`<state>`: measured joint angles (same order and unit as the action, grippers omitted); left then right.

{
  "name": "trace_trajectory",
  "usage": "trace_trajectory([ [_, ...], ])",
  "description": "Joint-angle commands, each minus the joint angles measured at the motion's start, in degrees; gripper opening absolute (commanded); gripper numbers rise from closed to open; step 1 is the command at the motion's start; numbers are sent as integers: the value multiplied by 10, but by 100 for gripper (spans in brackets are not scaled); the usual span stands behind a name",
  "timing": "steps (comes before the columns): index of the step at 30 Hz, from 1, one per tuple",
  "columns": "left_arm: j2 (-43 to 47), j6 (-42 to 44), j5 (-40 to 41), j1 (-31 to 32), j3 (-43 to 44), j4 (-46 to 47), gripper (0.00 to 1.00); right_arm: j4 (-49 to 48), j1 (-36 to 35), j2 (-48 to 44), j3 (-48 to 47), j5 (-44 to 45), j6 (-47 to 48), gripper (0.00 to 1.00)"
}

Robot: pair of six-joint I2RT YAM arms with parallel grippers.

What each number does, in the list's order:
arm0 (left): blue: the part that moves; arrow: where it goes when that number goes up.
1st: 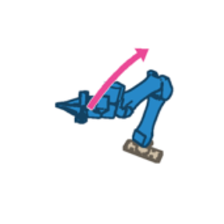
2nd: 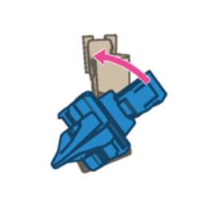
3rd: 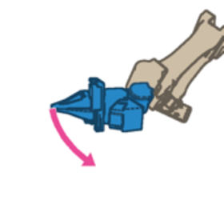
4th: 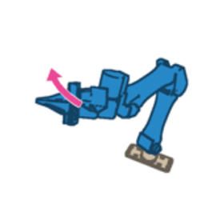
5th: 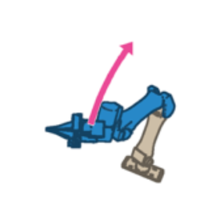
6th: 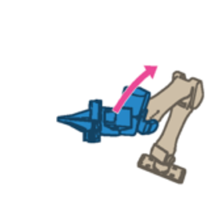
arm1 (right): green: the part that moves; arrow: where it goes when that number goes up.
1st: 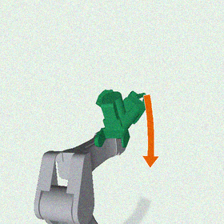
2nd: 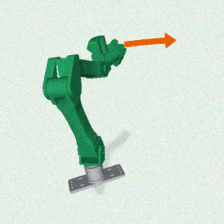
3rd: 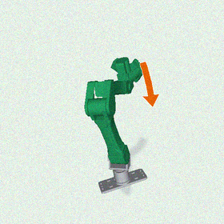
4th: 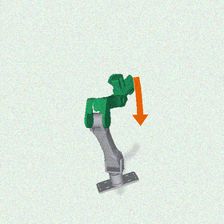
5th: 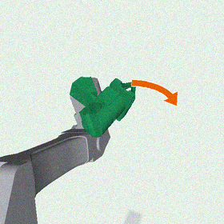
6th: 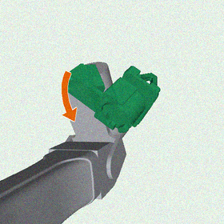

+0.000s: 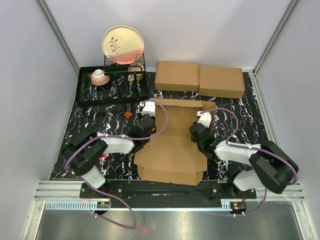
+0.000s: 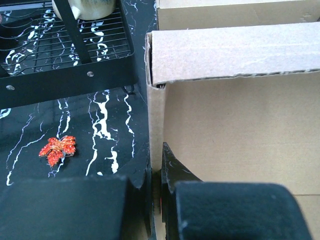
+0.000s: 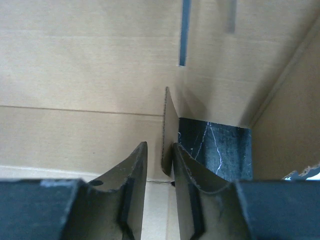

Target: Fold the paper box

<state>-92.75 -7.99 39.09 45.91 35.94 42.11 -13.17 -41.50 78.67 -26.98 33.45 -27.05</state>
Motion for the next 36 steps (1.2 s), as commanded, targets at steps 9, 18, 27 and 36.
trace_trajectory([
  [9, -9, 10, -1, 6, -3, 16, 0, 145, -17, -252, -53, 67, 47, 63],
  [18, -7, 3, -2, 5, -8, 27, 0, 186, -4, -369, -91, 155, 81, 64],
  [27, 0, -9, -17, 5, -18, 33, 0, 192, 189, -301, -93, 29, -39, 59],
  [36, -5, -8, -21, 5, -18, 39, 0, 112, 307, -248, -78, -102, -86, 58],
])
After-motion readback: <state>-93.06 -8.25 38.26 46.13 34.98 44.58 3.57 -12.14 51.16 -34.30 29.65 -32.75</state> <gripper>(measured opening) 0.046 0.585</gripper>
